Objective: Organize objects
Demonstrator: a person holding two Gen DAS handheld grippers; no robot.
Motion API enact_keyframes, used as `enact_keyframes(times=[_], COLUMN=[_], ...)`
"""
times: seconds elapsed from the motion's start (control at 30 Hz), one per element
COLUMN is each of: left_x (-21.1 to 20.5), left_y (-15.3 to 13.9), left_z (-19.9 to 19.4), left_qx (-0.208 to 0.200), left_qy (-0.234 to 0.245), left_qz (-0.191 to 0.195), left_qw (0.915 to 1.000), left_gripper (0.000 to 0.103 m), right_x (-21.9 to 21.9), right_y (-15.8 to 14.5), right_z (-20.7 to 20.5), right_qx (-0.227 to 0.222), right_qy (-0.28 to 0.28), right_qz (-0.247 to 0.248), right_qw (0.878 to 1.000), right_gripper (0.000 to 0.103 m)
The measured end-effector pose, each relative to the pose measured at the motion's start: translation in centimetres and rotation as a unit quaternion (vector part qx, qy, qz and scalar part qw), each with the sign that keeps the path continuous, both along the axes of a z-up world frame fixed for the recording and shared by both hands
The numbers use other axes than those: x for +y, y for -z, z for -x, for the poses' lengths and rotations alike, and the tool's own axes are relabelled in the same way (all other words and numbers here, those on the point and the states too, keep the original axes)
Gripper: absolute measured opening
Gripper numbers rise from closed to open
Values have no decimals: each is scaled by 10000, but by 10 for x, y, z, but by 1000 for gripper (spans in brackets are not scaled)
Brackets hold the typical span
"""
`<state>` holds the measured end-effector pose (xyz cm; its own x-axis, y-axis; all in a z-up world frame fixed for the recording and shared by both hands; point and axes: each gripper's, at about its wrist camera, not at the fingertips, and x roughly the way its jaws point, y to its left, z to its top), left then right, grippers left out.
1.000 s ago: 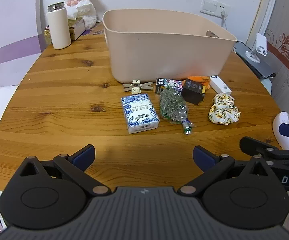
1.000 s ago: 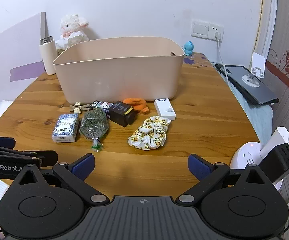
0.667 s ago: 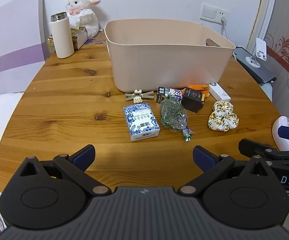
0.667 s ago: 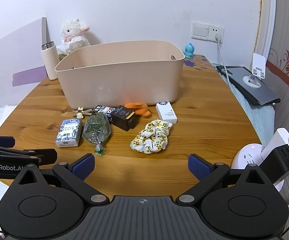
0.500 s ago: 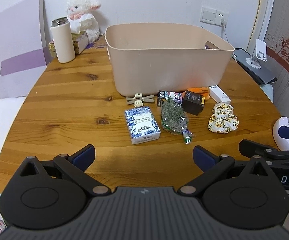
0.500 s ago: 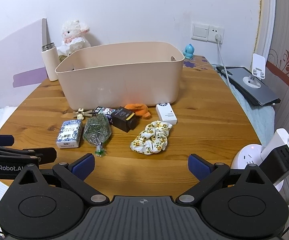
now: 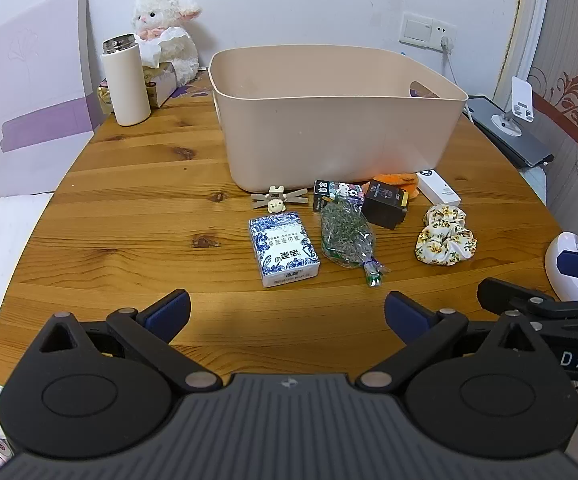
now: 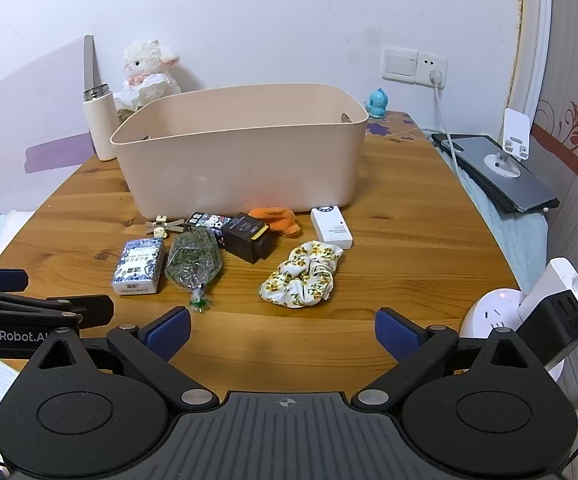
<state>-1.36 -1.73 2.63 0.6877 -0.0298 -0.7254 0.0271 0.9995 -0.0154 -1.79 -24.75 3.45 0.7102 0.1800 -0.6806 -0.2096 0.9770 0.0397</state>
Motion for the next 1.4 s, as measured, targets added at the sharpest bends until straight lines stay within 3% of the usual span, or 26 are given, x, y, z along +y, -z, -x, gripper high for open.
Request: enact_keyframes(times=[1.4], left_x=[1], left_y=[3], left_z=[-5], left_qx=[133], left_qy=[51], left_qz=[130], left_qw=[9998], left_gripper=[96], right_x=[3], right_y=[2], right_z=[-8], right_qx=[90], right_qy=[-96], right_qz=[53], right_qw=[9999], right_gripper=[98])
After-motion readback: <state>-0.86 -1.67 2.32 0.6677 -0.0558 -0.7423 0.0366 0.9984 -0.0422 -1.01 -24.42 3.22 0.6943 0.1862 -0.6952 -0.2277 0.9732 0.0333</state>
